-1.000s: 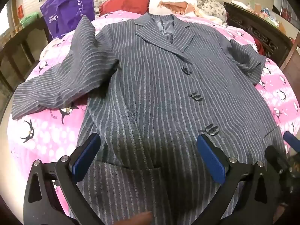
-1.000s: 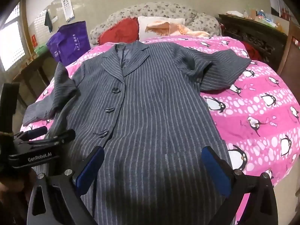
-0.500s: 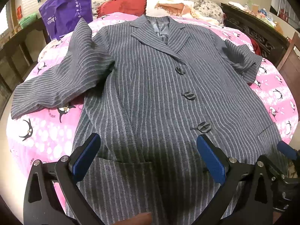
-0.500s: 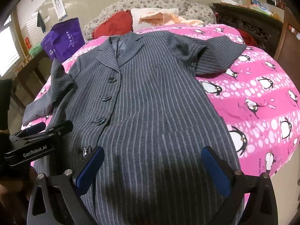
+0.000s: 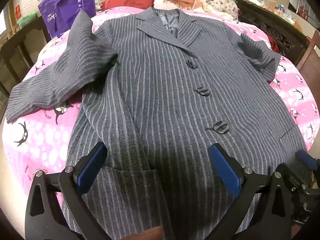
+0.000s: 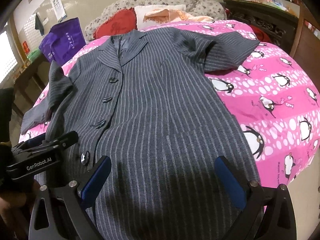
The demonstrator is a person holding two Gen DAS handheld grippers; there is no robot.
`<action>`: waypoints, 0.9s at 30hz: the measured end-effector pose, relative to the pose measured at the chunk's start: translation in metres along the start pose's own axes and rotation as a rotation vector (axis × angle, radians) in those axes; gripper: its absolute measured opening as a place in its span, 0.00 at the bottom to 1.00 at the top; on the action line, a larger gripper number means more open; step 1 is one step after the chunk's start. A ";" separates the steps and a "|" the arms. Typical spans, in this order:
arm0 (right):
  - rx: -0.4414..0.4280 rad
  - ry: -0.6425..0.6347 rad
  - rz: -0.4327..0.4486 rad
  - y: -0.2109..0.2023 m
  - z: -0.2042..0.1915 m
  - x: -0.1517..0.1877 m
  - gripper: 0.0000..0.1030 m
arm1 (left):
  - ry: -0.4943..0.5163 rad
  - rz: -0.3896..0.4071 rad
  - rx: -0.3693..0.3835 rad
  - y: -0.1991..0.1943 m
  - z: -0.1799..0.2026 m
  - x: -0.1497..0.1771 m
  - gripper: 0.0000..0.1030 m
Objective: Fold large clothes
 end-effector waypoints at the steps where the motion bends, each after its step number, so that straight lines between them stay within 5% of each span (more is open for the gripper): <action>1: -0.002 0.000 -0.004 0.002 0.000 0.001 1.00 | 0.000 -0.003 0.001 0.001 0.000 0.001 1.00; 27: -0.018 0.006 -0.102 0.035 0.004 0.014 1.00 | -0.011 -0.066 0.006 0.024 -0.004 0.007 1.00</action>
Point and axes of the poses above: each gripper's, at about its wrist camera, not at the fingertips, and y roughly the way its jaws point, z to its right, x to its underside, the point moved 6 cm from there along y, roughly the way its jaws point
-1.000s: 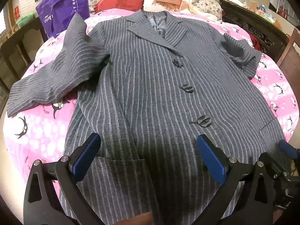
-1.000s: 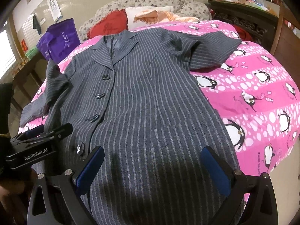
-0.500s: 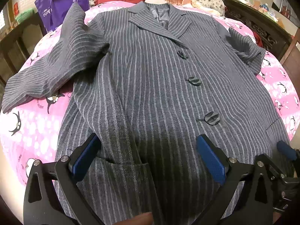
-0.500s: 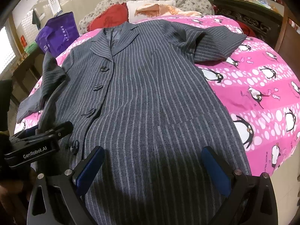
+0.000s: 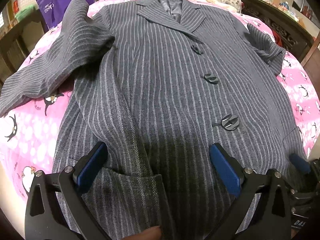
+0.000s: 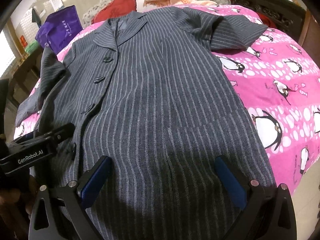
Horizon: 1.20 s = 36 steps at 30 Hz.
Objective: Fold large clothes
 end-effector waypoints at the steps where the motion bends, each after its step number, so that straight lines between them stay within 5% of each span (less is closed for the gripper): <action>1: -0.001 0.000 -0.005 0.001 0.000 0.000 1.00 | 0.000 -0.003 0.001 0.001 0.000 0.000 1.00; 17: 0.005 -0.026 -0.037 -0.003 -0.003 -0.005 1.00 | 0.041 -0.005 -0.009 0.002 0.005 0.001 1.00; 20: 0.029 -0.062 0.010 -0.018 -0.003 -0.025 0.99 | 0.080 0.000 -0.006 -0.005 0.008 -0.005 1.00; 25: 0.073 -0.152 0.171 -0.045 -0.018 -0.097 0.99 | 0.023 0.132 0.011 -0.032 -0.005 -0.054 1.00; 31: 0.022 -0.164 0.130 0.017 -0.029 -0.136 0.99 | -0.030 0.055 -0.021 0.025 -0.019 -0.075 1.00; 33: 0.022 -0.192 0.095 0.046 -0.026 -0.128 0.99 | -0.019 0.016 -0.044 0.045 -0.022 -0.066 1.00; 36: -0.014 -0.190 0.063 0.072 -0.012 -0.109 0.99 | -0.031 0.062 -0.019 0.044 -0.026 -0.062 1.00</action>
Point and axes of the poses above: each gripper's, at about its wrist camera, not at the fingertips, and y roughly the way its jaws point, z to its right, x to its underside, the point moved 6 cm from there along y, roughly the way its jaws point
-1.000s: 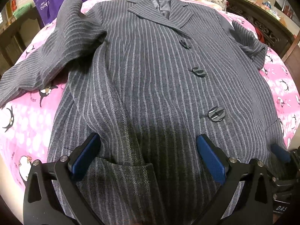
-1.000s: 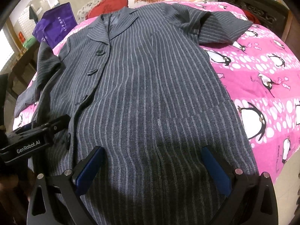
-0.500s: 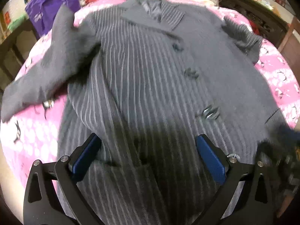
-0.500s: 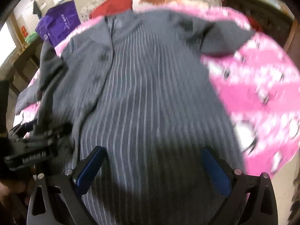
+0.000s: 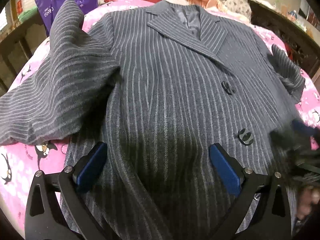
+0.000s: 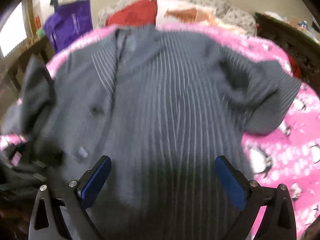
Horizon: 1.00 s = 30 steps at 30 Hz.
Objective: Fold large clothes
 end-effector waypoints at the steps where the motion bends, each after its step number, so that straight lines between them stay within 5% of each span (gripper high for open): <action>1: -0.055 0.041 0.044 -0.002 0.007 0.002 1.00 | -0.001 0.011 0.002 0.000 0.000 0.001 1.00; 30: -0.033 0.037 0.062 -0.005 0.006 0.003 1.00 | -0.017 0.049 0.000 -0.004 0.001 0.005 1.00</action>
Point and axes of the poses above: each gripper's, at about its wrist camera, not at the fingertips, and y roughly the way its jaws point, z to its right, x to its underside, the point moved 6 cm from there along y, roughly the way its jaws point
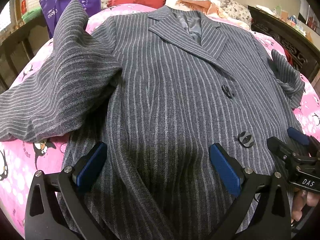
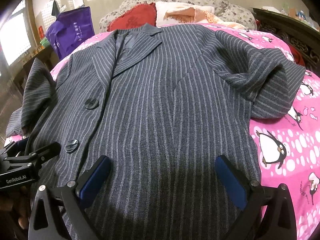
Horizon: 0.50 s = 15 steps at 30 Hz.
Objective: Fold large clothes
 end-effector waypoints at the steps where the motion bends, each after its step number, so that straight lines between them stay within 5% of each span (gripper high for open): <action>1: 0.003 -0.001 -0.001 0.000 0.001 0.000 1.00 | -0.002 0.001 0.003 0.000 0.000 -0.001 1.00; 4: 0.021 -0.005 -0.008 0.000 0.001 -0.001 1.00 | -0.001 0.002 0.012 -0.001 -0.002 0.000 1.00; 8: 0.184 -0.081 0.054 -0.029 -0.008 -0.012 0.97 | -0.011 -0.003 0.020 -0.012 -0.005 0.001 1.00; 12: 0.155 -0.134 0.145 -0.073 -0.021 -0.010 0.97 | -0.060 0.069 0.076 -0.056 -0.028 -0.001 1.00; 15: 0.156 -0.185 0.151 -0.078 -0.023 0.006 0.98 | -0.109 0.121 0.032 -0.089 -0.073 0.001 1.00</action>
Point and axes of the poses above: each gripper's, at about its wrist camera, not at the fingertips, and y roughly the way its jaws point, z to its right, x to its underside, the point moved 6 cm from there along y, roughly the way its jaws point
